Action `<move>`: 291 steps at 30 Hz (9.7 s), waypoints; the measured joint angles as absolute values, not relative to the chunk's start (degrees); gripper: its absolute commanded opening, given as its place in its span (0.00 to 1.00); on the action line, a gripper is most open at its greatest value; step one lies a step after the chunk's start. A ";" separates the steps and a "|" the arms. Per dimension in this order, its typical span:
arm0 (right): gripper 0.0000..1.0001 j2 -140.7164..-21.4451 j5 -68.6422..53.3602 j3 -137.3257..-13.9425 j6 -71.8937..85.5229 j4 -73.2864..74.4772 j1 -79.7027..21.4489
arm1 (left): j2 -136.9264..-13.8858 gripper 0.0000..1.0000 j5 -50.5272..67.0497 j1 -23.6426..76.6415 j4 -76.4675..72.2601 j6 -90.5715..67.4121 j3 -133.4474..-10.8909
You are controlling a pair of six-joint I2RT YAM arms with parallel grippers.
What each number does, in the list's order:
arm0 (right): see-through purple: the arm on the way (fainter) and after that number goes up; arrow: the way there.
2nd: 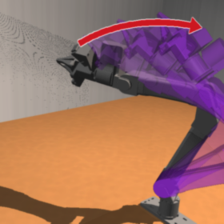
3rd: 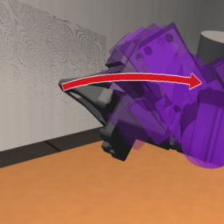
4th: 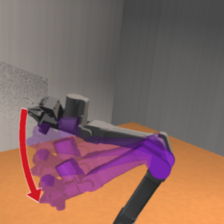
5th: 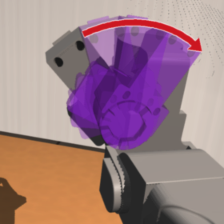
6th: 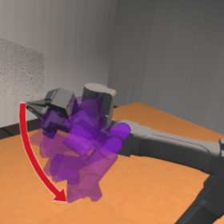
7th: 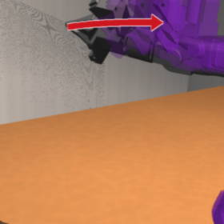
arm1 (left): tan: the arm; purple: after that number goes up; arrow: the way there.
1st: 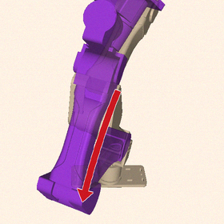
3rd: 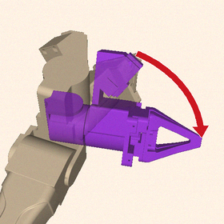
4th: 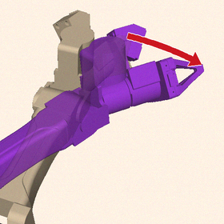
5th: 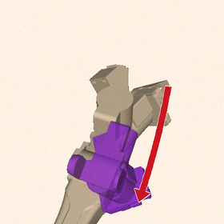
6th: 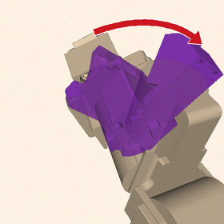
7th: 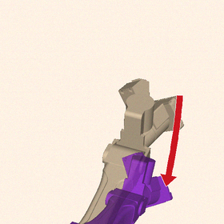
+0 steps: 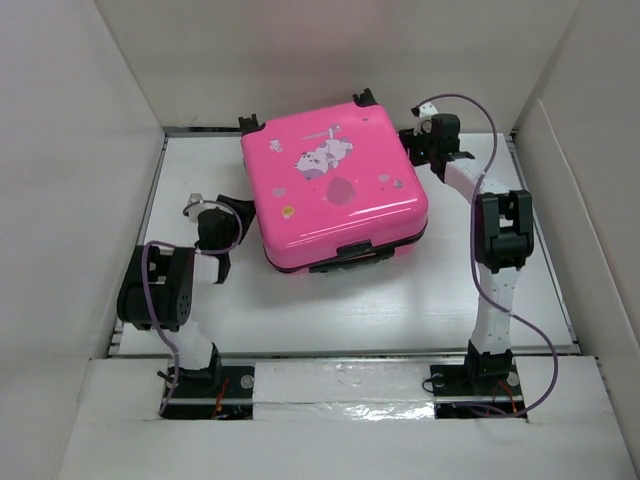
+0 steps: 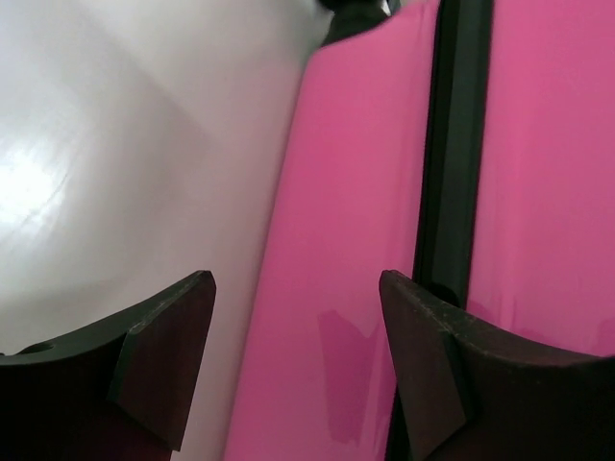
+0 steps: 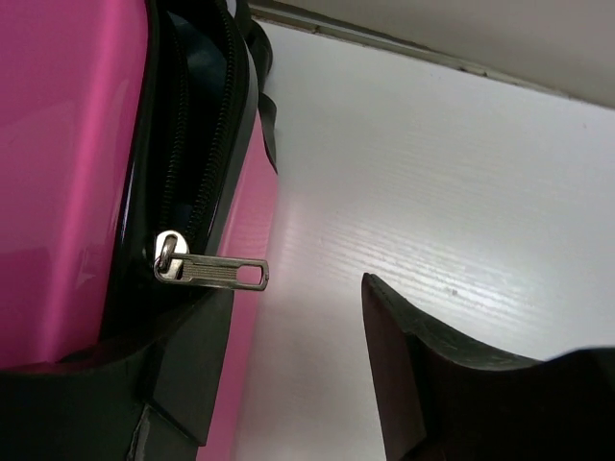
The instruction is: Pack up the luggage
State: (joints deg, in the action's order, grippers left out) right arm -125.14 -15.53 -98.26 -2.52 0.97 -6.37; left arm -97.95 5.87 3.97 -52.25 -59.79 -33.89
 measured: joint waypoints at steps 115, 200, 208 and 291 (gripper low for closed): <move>0.00 -51.27 15.03 -18.98 6.63 -14.44 -52.75 | -82.17 0.04 1.43 46.19 -42.11 -37.45 -26.26; 0.00 -36.36 3.79 -17.02 13.93 -0.36 -63.61 | -136.14 0.00 23.18 19.84 -50.57 -66.39 -98.94; 0.00 -33.91 -12.93 -17.39 11.05 5.41 -51.31 | -116.40 0.00 17.04 12.05 -69.08 -66.74 -60.88; 0.78 -17.76 12.03 -27.51 13.65 20.27 -27.46 | -103.37 0.00 6.09 12.62 -70.32 -56.66 -43.92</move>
